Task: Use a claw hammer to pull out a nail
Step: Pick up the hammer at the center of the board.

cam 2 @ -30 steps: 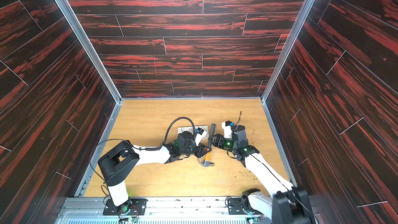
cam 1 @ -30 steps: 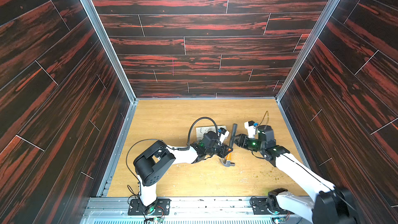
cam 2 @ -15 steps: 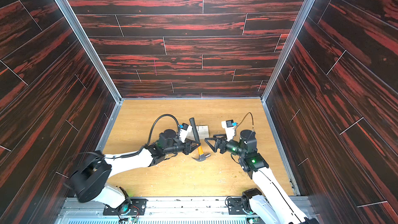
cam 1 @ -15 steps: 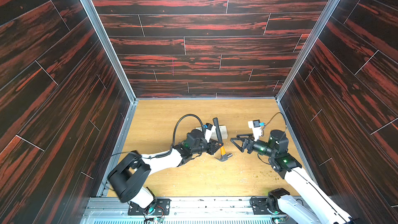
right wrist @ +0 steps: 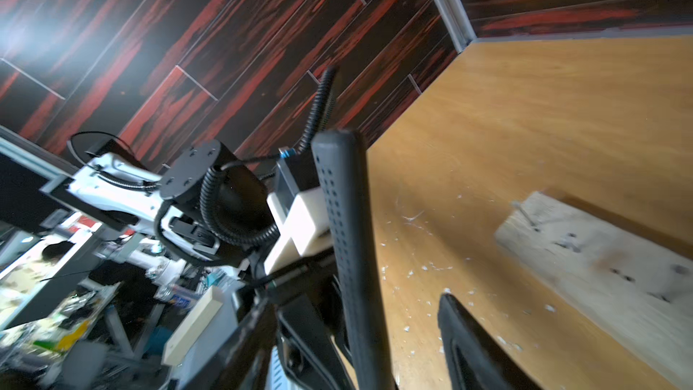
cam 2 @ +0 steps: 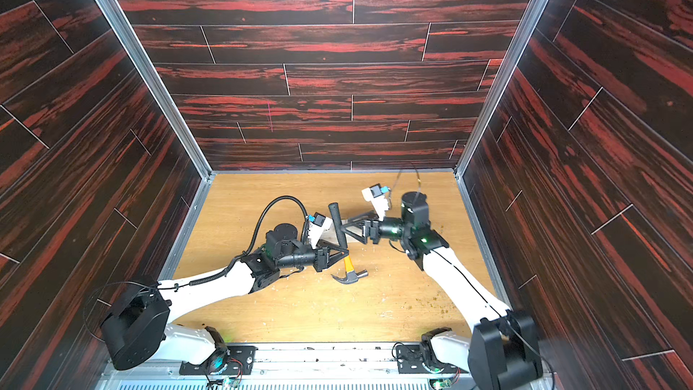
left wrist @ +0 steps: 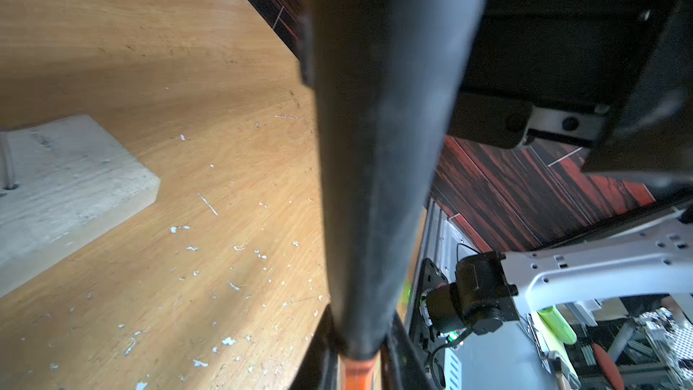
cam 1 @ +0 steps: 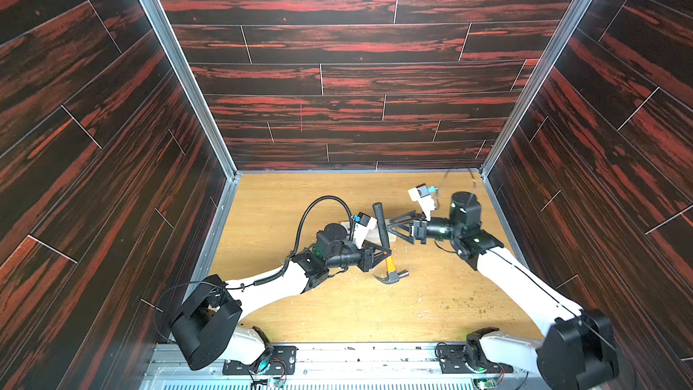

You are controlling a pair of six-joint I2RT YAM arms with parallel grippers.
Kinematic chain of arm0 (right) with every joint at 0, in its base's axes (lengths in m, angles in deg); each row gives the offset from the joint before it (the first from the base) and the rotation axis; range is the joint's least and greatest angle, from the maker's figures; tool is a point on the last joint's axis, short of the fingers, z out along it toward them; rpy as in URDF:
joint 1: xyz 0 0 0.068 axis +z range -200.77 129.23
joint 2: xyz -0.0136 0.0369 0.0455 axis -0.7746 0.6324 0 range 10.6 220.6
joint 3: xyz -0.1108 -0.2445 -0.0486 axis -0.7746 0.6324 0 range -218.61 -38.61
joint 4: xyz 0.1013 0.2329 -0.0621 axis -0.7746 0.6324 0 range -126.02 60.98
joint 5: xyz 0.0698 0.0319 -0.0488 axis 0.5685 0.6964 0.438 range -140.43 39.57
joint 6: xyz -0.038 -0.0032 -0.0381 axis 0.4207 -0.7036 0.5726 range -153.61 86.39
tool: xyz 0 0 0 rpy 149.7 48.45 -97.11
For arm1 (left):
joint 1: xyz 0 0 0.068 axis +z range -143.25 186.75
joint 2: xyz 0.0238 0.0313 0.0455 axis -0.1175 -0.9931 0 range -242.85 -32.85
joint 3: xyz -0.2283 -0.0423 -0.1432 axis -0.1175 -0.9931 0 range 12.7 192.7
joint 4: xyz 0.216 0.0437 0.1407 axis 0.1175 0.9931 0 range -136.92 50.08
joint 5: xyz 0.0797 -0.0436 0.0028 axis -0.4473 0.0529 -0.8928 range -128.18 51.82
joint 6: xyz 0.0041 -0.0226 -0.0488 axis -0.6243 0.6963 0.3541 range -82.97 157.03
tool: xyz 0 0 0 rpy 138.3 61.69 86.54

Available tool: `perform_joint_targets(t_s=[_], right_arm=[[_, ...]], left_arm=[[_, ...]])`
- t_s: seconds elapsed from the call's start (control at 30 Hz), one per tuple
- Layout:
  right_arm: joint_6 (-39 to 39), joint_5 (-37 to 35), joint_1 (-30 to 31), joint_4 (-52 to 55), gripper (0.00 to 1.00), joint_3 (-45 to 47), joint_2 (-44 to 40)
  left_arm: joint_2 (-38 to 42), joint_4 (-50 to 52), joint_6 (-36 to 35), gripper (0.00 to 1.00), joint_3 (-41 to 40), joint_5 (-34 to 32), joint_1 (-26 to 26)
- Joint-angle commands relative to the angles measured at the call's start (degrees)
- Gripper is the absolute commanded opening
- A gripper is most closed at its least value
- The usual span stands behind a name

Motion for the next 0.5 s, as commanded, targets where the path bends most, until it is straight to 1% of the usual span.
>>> perform_joint_targets(t_s=[0.0,0.2,0.33,0.4,0.47], right_arm=[[3.1,0.9,1.4,3.2,0.64,-2.8,1.6],[3.6,0.0,1.4,4.1,0.64,-2.9,2.4],[2.1,1.6,1.9,2.1,0.48,-2.8,3.0],[1.3,1.7,2.0,0.7,0.37,-2.1,2.6],[1.2,1.1,2.0,1.8,0.25,-2.3,2.5]], left_arm=[[1.5,-3.9,-0.6,0.00,1.4,3.9,0.0],[1.2,-5.4,0.0,0.00,1.1,5.6,0.1],[0.4,-6.1,0.7,0.00,1.4,6.4,0.0],[0.0,-6.5,1.0,0.00,1.4,6.6,0.0],[-0.1,-6.4,1.1,0.00,1.3,6.4,0.1]])
